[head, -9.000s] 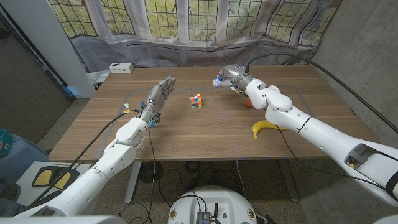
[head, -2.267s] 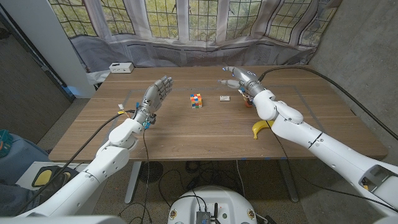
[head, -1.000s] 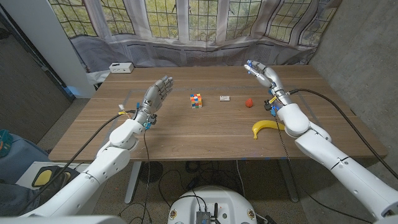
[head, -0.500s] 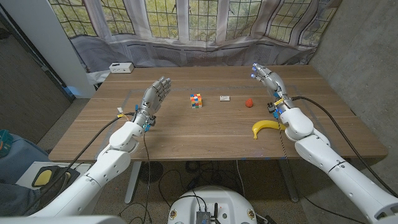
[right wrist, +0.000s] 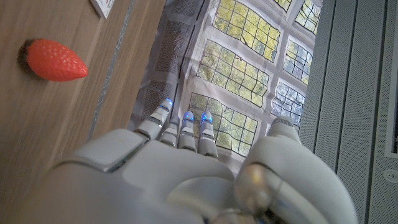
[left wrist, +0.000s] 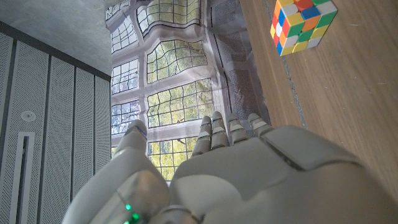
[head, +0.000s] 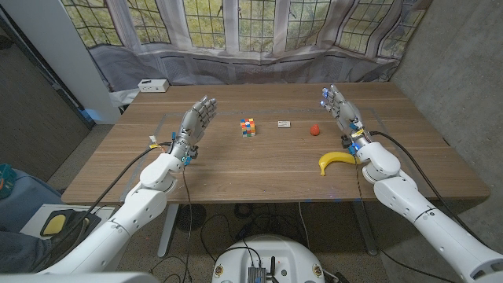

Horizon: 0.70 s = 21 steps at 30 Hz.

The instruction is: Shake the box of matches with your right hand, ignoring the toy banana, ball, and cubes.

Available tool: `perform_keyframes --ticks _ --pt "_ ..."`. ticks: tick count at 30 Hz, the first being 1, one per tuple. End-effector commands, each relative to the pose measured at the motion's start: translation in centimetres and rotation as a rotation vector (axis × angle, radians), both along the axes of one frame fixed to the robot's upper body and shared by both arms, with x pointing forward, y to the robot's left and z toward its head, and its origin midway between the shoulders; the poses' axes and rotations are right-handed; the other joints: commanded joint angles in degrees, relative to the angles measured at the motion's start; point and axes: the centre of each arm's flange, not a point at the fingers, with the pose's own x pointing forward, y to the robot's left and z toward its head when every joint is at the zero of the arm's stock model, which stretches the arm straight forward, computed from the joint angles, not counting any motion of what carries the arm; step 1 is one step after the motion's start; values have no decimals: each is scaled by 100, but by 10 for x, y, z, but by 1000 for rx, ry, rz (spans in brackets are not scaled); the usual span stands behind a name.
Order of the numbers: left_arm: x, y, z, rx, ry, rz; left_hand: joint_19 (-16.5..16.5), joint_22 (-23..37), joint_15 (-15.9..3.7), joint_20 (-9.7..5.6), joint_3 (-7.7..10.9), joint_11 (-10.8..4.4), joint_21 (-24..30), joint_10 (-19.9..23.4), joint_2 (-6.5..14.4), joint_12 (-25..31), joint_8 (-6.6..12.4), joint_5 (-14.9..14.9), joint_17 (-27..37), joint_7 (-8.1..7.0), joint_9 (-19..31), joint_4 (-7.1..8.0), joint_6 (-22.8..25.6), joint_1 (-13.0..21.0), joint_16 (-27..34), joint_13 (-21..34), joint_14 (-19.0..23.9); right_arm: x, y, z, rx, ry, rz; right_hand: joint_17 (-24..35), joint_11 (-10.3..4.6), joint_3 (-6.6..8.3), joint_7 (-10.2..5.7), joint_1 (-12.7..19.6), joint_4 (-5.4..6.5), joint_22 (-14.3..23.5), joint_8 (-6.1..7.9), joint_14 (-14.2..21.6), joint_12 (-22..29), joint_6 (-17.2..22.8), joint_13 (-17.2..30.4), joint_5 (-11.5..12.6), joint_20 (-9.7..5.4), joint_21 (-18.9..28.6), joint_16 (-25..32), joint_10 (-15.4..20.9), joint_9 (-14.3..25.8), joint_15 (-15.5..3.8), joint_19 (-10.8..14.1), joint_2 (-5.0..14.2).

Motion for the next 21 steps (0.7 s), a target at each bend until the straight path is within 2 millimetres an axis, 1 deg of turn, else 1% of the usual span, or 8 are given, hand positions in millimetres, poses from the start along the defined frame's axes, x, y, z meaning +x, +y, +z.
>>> perform_keyframes --ticks 1,7,9,12,16,18,19,21 --pt "2 -1 1 4 1 -4 -7 21 -6 -11 -26 -23 28 9 -69 -11 22 -36 33 2 18 0 39 -15 7 30 -2 7 -4 -9 10 26 45 -17 -1 -22 1 -64 -44 13 -14 -198 -26 -224 -10 20 -59 -3 5 -202 13 13 -142 -1" --pt "1 1 -1 5 5 1 -8 22 -11 -9 -35 -15 27 4 -79 -13 25 -35 33 4 18 5 48 -33 8 30 -3 9 -3 -10 11 32 48 -38 -9 -29 2 -100 -66 11 -26 -349 -28 -467 -16 22 -72 -12 3 -405 9 2 -303 -12" --pt "0 1 -2 5 6 1 -8 22 -10 -11 -38 -19 28 5 -81 -13 25 -34 33 -1 18 7 48 -39 8 30 -4 9 -3 -10 8 32 51 -42 -10 -29 1 -104 -70 10 -28 -360 -21 -507 -17 23 -68 -8 7 -415 9 3 -313 -13" --pt "-1 2 -3 7 8 1 -9 22 -3 -11 -41 -20 27 3 -83 -13 25 -33 32 -9 18 9 47 -46 7 30 -6 9 -3 -10 9 32 52 -50 -11 -29 -65 -113 -80 10 -35 -363 -5 -619 -19 24 -48 5 24 -435 7 7 -323 -16" --pt "-3 2 -4 12 8 0 -9 22 -8 -9 -43 -11 27 6 -84 -12 27 -32 32 -9 18 11 53 -53 8 30 -5 7 -2 -11 7 30 46 -61 -57 -28 -94 -120 -94 9 -40 -356 10 -749 -22 26 -35 19 42 -449 6 18 -328 -18" --pt "-3 3 -4 15 7 1 -9 22 -11 -4 -44 -2 27 6 -84 -12 25 -32 32 -8 18 13 49 -56 9 30 -3 6 -2 -12 5 28 42 -71 -83 -27 -105 -132 -107 8 -33 -397 -23 -865 -25 27 -18 25 43 -603 4 43 -352 -16" --pt "-4 3 -4 16 8 1 -10 22 -8 -2 -45 -13 27 3 -84 -13 25 -31 32 -9 18 13 50 -58 9 30 -3 5 -2 -12 6 28 40 -80 -83 -23 -145 -148 -121 8 -38 -453 -45 -1045 -28 28 14 28 42 -785 3 64 -389 -8" --pt "-5 4 -4 15 8 -1 -15 22 -9 7 -45 -17 25 2 -84 -13 25 -31 31 -13 18 14 51 -61 8 30 -4 4 -2 -13 13 31 40 -90 -85 -19 -165 -155 -139 9 -19 -528 -57 -1135 -30 29 131 12 34 -945 2 98 -479 -7"
